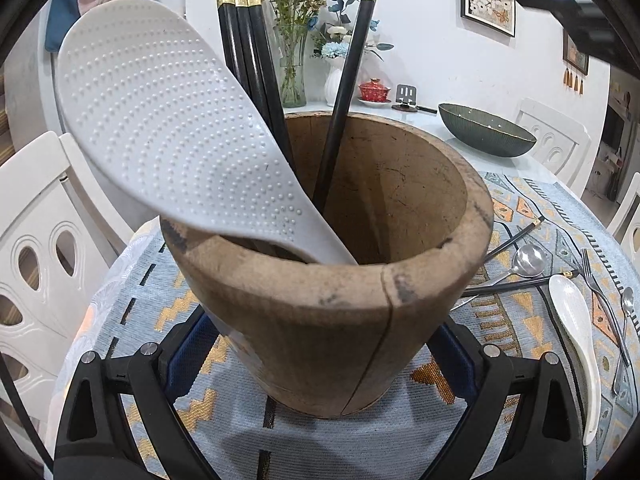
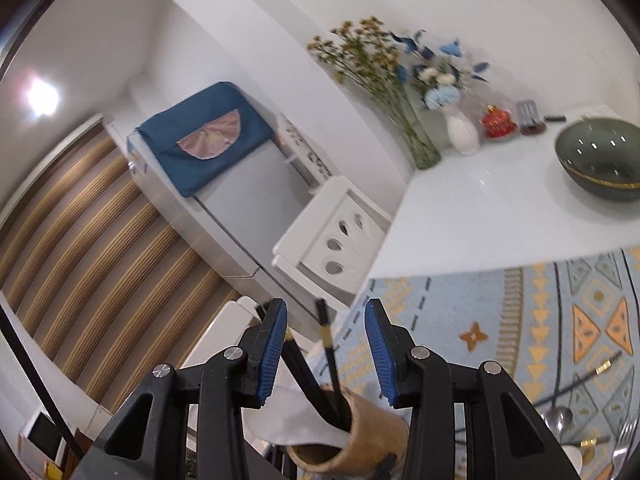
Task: Organize utensils
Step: 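Open the right gripper to release the paddle into the holder, then move the open right gripper back over the utensils on the cloth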
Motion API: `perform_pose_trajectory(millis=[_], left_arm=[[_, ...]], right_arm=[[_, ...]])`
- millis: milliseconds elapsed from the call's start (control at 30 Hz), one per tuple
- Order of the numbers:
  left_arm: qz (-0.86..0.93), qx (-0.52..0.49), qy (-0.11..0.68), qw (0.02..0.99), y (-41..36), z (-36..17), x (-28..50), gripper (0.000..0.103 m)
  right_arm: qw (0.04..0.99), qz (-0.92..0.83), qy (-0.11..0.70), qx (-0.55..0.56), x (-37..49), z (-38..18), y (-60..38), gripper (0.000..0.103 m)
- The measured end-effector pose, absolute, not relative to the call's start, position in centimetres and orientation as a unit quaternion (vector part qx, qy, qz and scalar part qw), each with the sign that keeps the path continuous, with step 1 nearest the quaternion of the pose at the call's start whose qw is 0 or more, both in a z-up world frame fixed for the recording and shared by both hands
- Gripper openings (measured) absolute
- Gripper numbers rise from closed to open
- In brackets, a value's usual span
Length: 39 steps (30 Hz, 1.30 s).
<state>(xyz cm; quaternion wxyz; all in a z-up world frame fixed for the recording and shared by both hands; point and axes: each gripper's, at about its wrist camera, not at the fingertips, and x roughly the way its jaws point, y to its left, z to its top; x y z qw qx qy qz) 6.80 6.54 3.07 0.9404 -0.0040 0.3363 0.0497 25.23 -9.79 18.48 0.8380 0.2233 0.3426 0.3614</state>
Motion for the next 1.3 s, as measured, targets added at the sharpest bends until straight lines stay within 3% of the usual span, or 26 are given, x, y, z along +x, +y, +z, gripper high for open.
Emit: perform_pose_trajectory(millis=[367,733,1000,1233,1300], left_arm=[[0.052,-0.002,0.336,0.94,6.3,3.1,6.9,0.098],[0.052,-0.002,0.336,0.94,6.2,3.1,6.9,0.098],[0.052,-0.002,0.336,0.94,6.3,3.1,6.9,0.098],[0.051,-0.003,0.337,0.94,6.3,3.0,7.0,0.098],[0.051,-0.004,0.337,0.94,6.4,3.0,7.0,0.098]], right_arm=[[0.827,0.318,0.41,0.216,24.9,15.9,-13.8,0.039],[0.766,0.207,0.549,0.263,24.8,8.6,-22.4,0.039],[0.769,0.113,0.589,0.222,23.5,5.4,-26.8,0.039],[0.74,0.064,0.662,0.103,24.3,1.7,-26.2,0.039],[0.756,0.065,0.649,0.05,24.0,1.7,-25.0,0.038]])
